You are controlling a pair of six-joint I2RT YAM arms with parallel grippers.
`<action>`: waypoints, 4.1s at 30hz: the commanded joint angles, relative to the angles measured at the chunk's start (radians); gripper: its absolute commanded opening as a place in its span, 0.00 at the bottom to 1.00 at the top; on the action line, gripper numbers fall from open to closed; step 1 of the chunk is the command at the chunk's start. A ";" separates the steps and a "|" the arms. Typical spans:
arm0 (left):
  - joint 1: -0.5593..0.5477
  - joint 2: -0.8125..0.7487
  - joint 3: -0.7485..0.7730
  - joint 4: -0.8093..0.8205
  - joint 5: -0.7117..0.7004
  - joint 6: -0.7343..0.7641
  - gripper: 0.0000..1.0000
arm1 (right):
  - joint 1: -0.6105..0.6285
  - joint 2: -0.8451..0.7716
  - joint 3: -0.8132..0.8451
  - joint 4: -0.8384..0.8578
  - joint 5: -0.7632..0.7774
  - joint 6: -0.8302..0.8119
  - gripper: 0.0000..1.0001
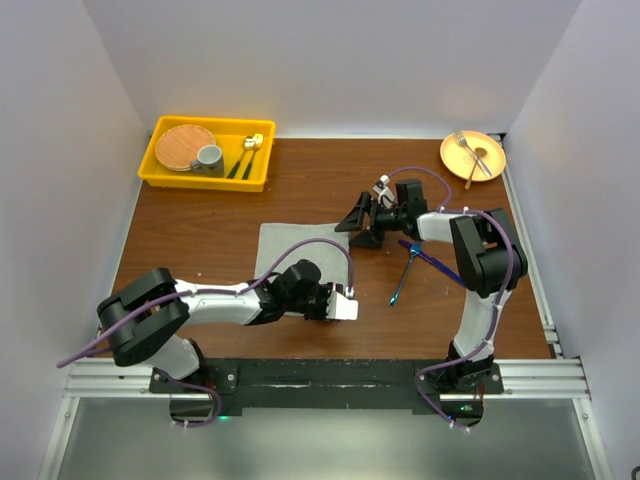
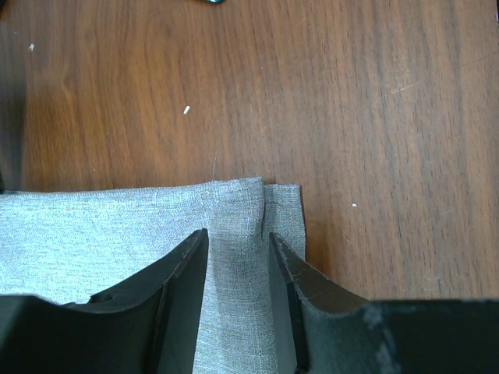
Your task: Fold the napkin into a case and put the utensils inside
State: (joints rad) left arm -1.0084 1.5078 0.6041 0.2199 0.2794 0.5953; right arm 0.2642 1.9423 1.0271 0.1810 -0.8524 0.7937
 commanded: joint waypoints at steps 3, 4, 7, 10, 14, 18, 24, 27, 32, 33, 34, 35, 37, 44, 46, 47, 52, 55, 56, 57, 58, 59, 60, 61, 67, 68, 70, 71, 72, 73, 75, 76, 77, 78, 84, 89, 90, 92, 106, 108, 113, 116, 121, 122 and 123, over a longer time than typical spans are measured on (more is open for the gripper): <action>0.007 -0.020 0.005 0.032 -0.002 0.001 0.41 | 0.021 0.012 0.002 0.029 0.024 0.019 0.90; 0.007 -0.020 0.003 0.032 -0.002 0.000 0.41 | 0.023 0.014 0.007 0.020 0.032 0.013 0.90; 0.008 -0.020 0.000 0.035 -0.002 -0.003 0.41 | 0.032 0.017 0.014 -0.014 0.049 -0.013 0.91; 0.008 -0.017 0.002 0.041 0.000 -0.002 0.41 | 0.038 0.020 0.022 -0.049 0.073 -0.037 0.92; 0.008 -0.005 0.013 0.045 0.006 0.006 0.41 | 0.037 0.029 0.031 -0.104 0.102 -0.079 0.93; 0.007 0.002 0.011 0.047 0.018 0.023 0.41 | 0.037 0.033 0.036 -0.121 0.125 -0.091 0.93; 0.007 0.003 0.005 0.035 0.024 0.043 0.44 | 0.038 0.043 0.054 -0.144 0.150 -0.100 0.93; 0.008 -0.001 0.000 0.029 0.024 0.040 0.44 | 0.038 0.032 0.056 -0.147 0.174 -0.110 0.93; 0.008 -0.012 -0.006 0.026 0.024 0.041 0.44 | 0.041 -0.002 0.057 -0.155 0.211 -0.125 0.93; 0.008 -0.011 -0.006 0.027 0.026 0.041 0.44 | 0.041 -0.006 0.059 -0.159 0.220 -0.126 0.93; 0.008 -0.009 -0.007 0.029 0.026 0.041 0.44 | 0.043 -0.008 0.062 -0.163 0.222 -0.131 0.93; 0.008 -0.008 -0.007 0.029 0.026 0.043 0.44 | 0.049 -0.009 0.064 -0.166 0.226 -0.134 0.93; 0.008 -0.008 -0.007 0.033 0.026 0.044 0.44 | 0.053 -0.014 0.067 -0.167 0.231 -0.134 0.93; 0.017 -0.014 -0.007 0.027 0.033 0.046 0.44 | 0.058 -0.048 0.073 -0.178 0.262 -0.166 0.94; 0.019 -0.017 -0.010 0.024 0.035 0.046 0.44 | 0.058 -0.054 0.080 -0.206 0.269 -0.177 0.94; 0.019 -0.018 -0.012 0.022 0.037 0.046 0.44 | 0.058 -0.055 0.080 -0.201 0.268 -0.177 0.94; 0.021 -0.017 -0.012 0.022 0.038 0.046 0.44 | 0.056 -0.040 0.091 -0.186 0.247 -0.154 0.94; 0.021 -0.017 -0.010 0.024 0.038 0.046 0.44 | 0.059 -0.040 0.088 -0.160 0.219 -0.137 0.93; 0.021 -0.015 -0.012 0.024 0.038 0.044 0.43 | 0.059 -0.043 0.085 -0.152 0.204 -0.131 0.93; 0.021 -0.015 -0.012 0.022 0.040 0.044 0.43 | 0.063 -0.051 0.083 -0.144 0.196 -0.120 0.93; 0.021 -0.017 -0.010 0.022 0.043 0.044 0.43 | 0.063 -0.054 0.082 -0.129 0.190 -0.114 0.93; 0.021 -0.015 -0.012 0.022 0.041 0.043 0.43 | 0.064 -0.059 0.080 -0.118 0.187 -0.107 0.93; 0.021 -0.018 -0.010 0.022 0.043 0.044 0.43 | 0.064 -0.062 0.076 -0.101 0.184 -0.096 0.93; 0.021 -0.018 -0.010 0.022 0.043 0.046 0.43 | 0.066 -0.066 0.074 -0.092 0.182 -0.091 0.93; 0.022 -0.017 -0.004 0.021 0.044 0.046 0.43 | 0.064 -0.043 0.087 -0.064 0.181 -0.073 0.93; 0.022 -0.015 -0.003 0.019 0.043 0.047 0.43 | 0.066 -0.039 0.096 -0.066 0.181 -0.073 0.93; 0.022 -0.017 -0.003 0.018 0.043 0.047 0.43 | 0.066 -0.031 0.103 -0.072 0.185 -0.073 0.93; 0.022 -0.015 -0.003 0.018 0.043 0.047 0.43 | 0.064 -0.026 0.108 -0.075 0.185 -0.073 0.93; 0.024 -0.015 -0.003 0.018 0.043 0.049 0.43 | 0.066 -0.020 0.110 -0.087 0.188 -0.079 0.93; 0.024 -0.017 -0.003 0.016 0.046 0.049 0.43 | 0.064 -0.019 0.113 -0.094 0.197 -0.082 0.93; 0.027 -0.015 -0.003 0.016 0.046 0.050 0.43 | 0.066 -0.009 0.114 -0.109 0.207 -0.093 0.93; 0.027 -0.014 -0.003 0.016 0.046 0.049 0.43 | 0.066 -0.008 0.114 -0.110 0.208 -0.094 0.93; 0.027 -0.014 -0.003 0.018 0.046 0.050 0.43 | 0.067 -0.005 0.116 -0.113 0.213 -0.097 0.93; 0.028 -0.011 -0.001 0.018 0.046 0.049 0.43 | 0.067 0.003 0.117 -0.120 0.217 -0.105 0.93; 0.028 -0.008 0.000 0.019 0.044 0.047 0.44 | 0.079 0.027 0.131 -0.155 0.242 -0.140 0.93; 0.028 -0.008 0.000 0.021 0.043 0.052 0.47 | 0.087 0.040 0.137 -0.169 0.259 -0.157 0.93; 0.028 -0.008 0.000 0.022 0.043 0.054 0.47 | 0.086 0.043 0.139 -0.178 0.268 -0.160 0.93; 0.028 -0.008 -0.001 0.024 0.043 0.055 0.47 | 0.086 0.043 0.140 -0.178 0.280 -0.166 0.93; 0.027 0.012 0.006 0.021 0.055 0.083 0.32 | 0.090 0.037 0.140 -0.224 0.316 -0.175 0.93; 0.025 0.015 0.010 0.019 0.055 0.084 0.29 | 0.089 0.037 0.143 -0.225 0.319 -0.174 0.93; 0.027 0.020 0.016 0.004 0.061 0.084 0.20 | 0.090 0.043 0.152 -0.233 0.325 -0.179 0.93; 0.027 0.028 0.016 -0.001 0.055 0.086 0.15 | 0.090 0.044 0.156 -0.236 0.325 -0.182 0.93; 0.027 0.006 0.016 -0.010 0.061 0.087 0.00 | 0.092 0.046 0.153 -0.239 0.335 -0.188 0.93; 0.027 0.000 0.016 -0.013 0.064 0.087 0.00 | 0.090 0.047 0.154 -0.241 0.337 -0.191 0.93; 0.027 -0.007 0.017 -0.019 0.073 0.089 0.00 | 0.090 0.050 0.154 -0.242 0.337 -0.191 0.93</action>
State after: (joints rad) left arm -0.9874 1.5265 0.5968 0.2005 0.3115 0.6735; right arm 0.3534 1.9598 1.1629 -0.0174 -0.5865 0.6430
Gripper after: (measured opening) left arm 0.019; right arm 0.932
